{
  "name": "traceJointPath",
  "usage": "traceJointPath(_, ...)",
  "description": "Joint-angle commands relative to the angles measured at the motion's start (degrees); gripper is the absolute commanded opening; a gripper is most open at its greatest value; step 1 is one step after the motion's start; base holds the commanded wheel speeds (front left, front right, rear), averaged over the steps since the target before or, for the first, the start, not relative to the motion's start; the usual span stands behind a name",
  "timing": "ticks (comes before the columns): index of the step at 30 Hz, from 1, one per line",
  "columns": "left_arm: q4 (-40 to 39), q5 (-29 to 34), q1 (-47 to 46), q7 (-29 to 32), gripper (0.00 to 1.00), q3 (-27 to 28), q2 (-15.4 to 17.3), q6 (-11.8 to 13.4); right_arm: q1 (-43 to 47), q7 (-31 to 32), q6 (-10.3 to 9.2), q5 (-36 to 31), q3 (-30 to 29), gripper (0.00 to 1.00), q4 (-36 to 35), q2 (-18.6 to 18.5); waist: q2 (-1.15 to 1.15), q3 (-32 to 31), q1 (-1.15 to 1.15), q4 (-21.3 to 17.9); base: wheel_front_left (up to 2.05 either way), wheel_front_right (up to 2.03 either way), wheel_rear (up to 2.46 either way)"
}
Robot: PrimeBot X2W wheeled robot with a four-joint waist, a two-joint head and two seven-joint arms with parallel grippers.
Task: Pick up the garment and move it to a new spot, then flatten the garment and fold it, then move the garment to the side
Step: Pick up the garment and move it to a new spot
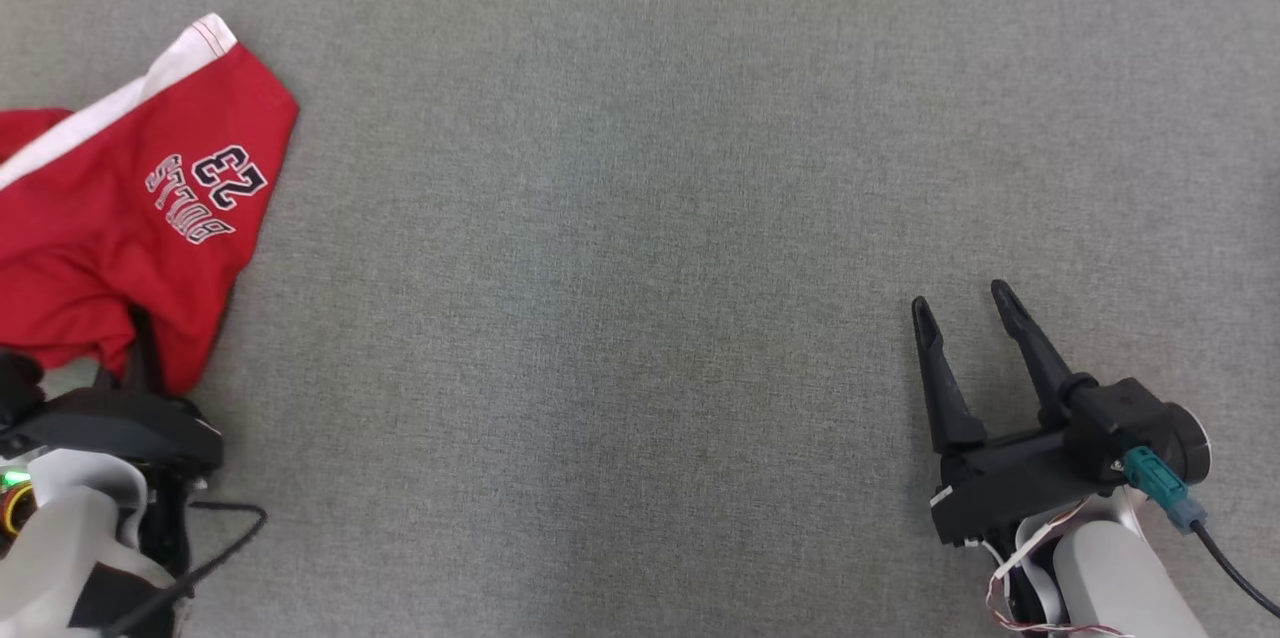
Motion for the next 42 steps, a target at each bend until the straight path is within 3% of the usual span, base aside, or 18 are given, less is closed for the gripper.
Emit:
traceJointPath(1, 0.55, 0.46, 1.94, 0.15, 0.00, -1.54, -0.71, -0.12, 0.84, 0.00, -0.03, 0.43, -0.12, 1.00, 0.31, 0.20, -0.01, -0.89, 0.00, -0.07, 0.00, 0.00, 0.00)
traceJointPath(7, -4.98, -0.81, 4.05, -1.40, 0.00, -8.12, -2.84, -0.12, 1.75, -0.01, -0.03, 1.03, -0.11, 1.00, 1.17, 1.44, -0.01, -3.52, 0.00, -0.15, 0.00, 0.00, 0.00)
traceJointPath(14, -15.31, 2.24, 6.27, -1.55, 0.00, -14.18, -6.20, -0.08, 1.94, -0.01, -0.03, 1.90, 0.42, 1.00, 1.56, 2.85, -0.01, -5.24, 0.00, -1.92, 0.00, 0.00, 0.00)
traceJointPath(26, -24.56, 2.80, 7.48, -1.57, 0.00, -29.67, -10.42, -0.09, 2.83, -0.01, -0.03, 2.94, -0.32, 1.00, 2.29, 5.00, -0.01, -7.90, 0.00, -10.11, 0.00, 0.00, 0.00)
traceJointPath(33, -29.85, 1.24, 8.31, -1.58, 0.00, -43.49, -10.74, -0.09, 4.49, -0.02, -0.03, 2.94, -1.56, 1.00, 2.29, 5.63, -0.01, -9.58, 0.00, -14.10, 0.00, 0.00, 0.00)
traceJointPath(36, -31.08, -0.16, 9.43, -1.58, 0.00, -49.63, -9.48, -0.08, 4.84, -0.02, -0.03, 2.98, -1.88, 1.00, 2.23, 5.82, -0.01, -10.18, 0.00, -14.92, 0.00, 0.00, 0.00)
traceJointPath(42, -29.17, -2.93, 11.28, -1.58, 0.00, -53.11, -6.52, -0.08, 5.88, -0.01, -0.03, 2.57, -2.48, 1.00, 2.38, 6.19, -0.01, -11.36, 0.00, -14.82, 0.00, 0.00, 0.00)
